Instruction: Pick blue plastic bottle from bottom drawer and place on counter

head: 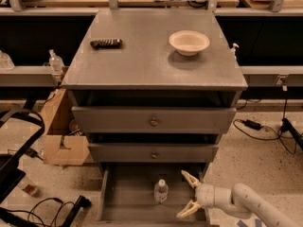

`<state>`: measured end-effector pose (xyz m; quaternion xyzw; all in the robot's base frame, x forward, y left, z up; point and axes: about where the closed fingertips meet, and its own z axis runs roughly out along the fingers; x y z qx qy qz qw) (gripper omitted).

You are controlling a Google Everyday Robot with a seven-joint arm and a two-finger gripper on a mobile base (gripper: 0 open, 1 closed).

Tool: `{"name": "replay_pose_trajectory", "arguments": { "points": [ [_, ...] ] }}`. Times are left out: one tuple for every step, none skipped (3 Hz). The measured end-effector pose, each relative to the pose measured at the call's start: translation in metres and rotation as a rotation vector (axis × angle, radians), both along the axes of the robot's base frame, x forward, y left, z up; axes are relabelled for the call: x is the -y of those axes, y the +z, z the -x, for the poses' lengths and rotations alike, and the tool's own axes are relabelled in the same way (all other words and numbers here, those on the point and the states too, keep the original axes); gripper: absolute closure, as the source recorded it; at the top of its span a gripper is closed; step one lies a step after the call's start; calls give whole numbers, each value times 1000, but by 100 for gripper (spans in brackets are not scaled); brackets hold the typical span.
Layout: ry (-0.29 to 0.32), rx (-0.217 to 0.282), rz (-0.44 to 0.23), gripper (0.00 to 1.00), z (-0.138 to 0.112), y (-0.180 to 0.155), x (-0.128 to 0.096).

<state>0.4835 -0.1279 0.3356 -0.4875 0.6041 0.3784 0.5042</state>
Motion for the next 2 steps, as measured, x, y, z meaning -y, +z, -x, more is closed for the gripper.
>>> {"name": "replay_pose_trajectory", "arguments": {
  "points": [
    [25, -8, -1, 0, -21, -42, -10],
    [46, -13, 15, 0, -41, -69, -21]
  ]
}}
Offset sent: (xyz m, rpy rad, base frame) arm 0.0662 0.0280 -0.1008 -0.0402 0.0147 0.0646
